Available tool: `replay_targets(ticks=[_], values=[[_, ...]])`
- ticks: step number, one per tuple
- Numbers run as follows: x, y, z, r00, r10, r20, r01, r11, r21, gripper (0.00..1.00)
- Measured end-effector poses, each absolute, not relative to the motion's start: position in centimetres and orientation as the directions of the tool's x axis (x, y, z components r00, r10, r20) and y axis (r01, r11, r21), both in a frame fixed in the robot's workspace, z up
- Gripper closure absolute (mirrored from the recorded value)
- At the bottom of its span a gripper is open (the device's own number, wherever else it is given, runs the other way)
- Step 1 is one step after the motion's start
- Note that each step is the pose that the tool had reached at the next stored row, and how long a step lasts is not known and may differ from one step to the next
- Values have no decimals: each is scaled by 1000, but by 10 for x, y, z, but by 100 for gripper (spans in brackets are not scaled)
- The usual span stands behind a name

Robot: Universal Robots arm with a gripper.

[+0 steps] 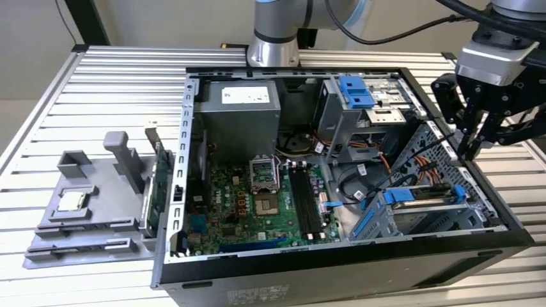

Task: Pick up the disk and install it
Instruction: 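Insert the second disk wire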

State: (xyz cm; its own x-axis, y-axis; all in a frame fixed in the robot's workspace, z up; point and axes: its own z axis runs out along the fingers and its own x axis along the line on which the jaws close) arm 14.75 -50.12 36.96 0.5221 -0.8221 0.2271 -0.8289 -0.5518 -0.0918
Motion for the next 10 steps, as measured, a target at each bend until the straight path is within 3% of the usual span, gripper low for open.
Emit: replay_targets(ticks=[10], values=[[145, -516, 382, 522, -826, 211, -829, -550, -104, 100]])
